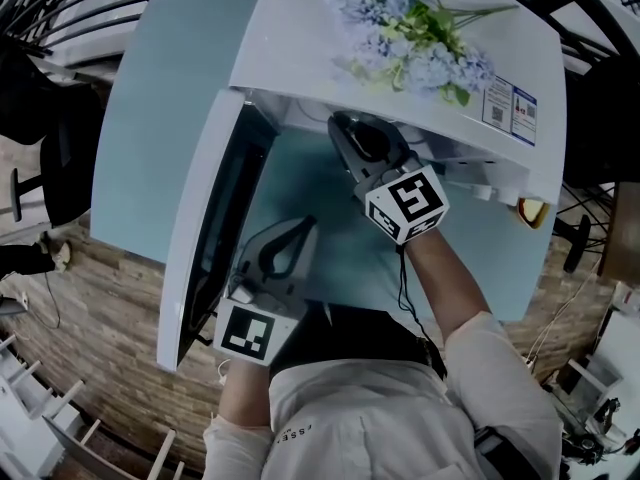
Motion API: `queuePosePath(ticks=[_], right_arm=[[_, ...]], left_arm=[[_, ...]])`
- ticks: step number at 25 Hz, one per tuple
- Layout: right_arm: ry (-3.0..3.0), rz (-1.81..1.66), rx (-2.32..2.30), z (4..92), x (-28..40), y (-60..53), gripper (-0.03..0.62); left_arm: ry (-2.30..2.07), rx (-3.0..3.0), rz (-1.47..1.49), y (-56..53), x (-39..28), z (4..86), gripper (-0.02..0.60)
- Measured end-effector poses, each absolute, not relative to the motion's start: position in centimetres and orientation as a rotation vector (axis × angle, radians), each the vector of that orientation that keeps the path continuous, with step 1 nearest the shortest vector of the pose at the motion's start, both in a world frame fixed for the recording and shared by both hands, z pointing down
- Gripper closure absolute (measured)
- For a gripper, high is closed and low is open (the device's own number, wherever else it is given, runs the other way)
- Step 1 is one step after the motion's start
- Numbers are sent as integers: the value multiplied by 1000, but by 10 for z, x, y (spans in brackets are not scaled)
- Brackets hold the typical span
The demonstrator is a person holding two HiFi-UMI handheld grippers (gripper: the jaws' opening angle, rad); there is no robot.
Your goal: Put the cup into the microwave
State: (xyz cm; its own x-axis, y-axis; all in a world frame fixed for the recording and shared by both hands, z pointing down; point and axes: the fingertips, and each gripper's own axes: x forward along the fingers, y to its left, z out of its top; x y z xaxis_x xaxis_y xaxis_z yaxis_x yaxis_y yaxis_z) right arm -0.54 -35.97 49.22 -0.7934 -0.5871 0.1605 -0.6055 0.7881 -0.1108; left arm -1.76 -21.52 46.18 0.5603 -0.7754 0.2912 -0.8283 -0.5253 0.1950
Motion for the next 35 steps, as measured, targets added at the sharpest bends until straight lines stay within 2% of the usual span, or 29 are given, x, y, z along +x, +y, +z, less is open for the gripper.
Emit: queuePosePath(ticks=[5,8,10,24,35], right_arm=[[-2874,201,934,492,-2,-357,560],[-2878,168,906,490,3,-353,506],[-2871,154,919,490,9,-352,496],[-2858,243,1002,480,45,-327,496],[-2879,275,1091,423,72,-271,497]], left_arm=[[-1312,2480,244,-213,-15,469,580],[-1294,2473,232,-213,-12,474,580],[-1281,2473,227,-213,-9,475,580],[-1257,2514,222,-217,9,460,580],[-1267,2603,224,-206,22,406,580]])
